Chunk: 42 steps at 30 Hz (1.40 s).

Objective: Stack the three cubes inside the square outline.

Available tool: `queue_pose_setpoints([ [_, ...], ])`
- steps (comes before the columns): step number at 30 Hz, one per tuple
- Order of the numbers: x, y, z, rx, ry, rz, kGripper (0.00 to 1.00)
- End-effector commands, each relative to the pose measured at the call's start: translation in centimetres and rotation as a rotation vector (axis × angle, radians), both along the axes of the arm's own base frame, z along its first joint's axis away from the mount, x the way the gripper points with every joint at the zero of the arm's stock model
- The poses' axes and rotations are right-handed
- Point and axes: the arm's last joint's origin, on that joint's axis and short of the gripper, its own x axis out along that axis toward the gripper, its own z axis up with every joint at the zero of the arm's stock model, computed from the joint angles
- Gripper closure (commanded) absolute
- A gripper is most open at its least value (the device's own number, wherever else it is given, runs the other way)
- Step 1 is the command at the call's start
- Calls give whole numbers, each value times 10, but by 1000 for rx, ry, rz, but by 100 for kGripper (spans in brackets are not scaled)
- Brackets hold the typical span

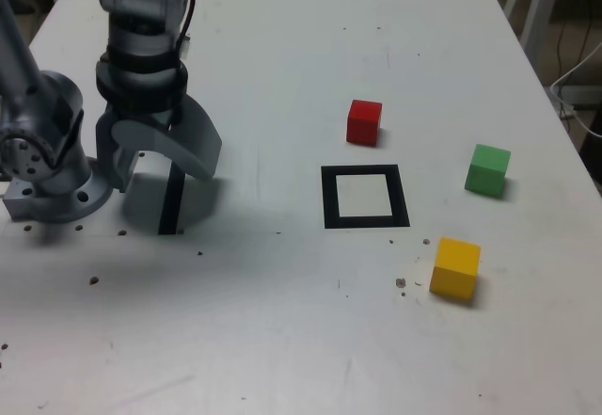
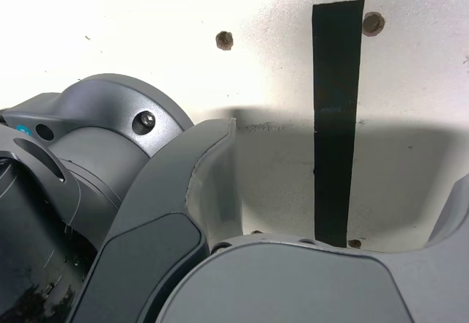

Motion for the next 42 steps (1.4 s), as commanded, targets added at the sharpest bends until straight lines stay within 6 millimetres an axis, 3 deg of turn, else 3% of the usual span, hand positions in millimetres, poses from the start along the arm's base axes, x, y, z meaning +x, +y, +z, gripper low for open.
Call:
queue_pose_setpoints([
  [1, 0, 0, -1, -2, 4, -3, 0],
  [22, 4, -1, 6, -11, -13, -10, 0],
  [34, 32, -1, 16, -6, 1, -51, 0],
  [42, 65, 0, 33, 5, -22, -88, 0],
])
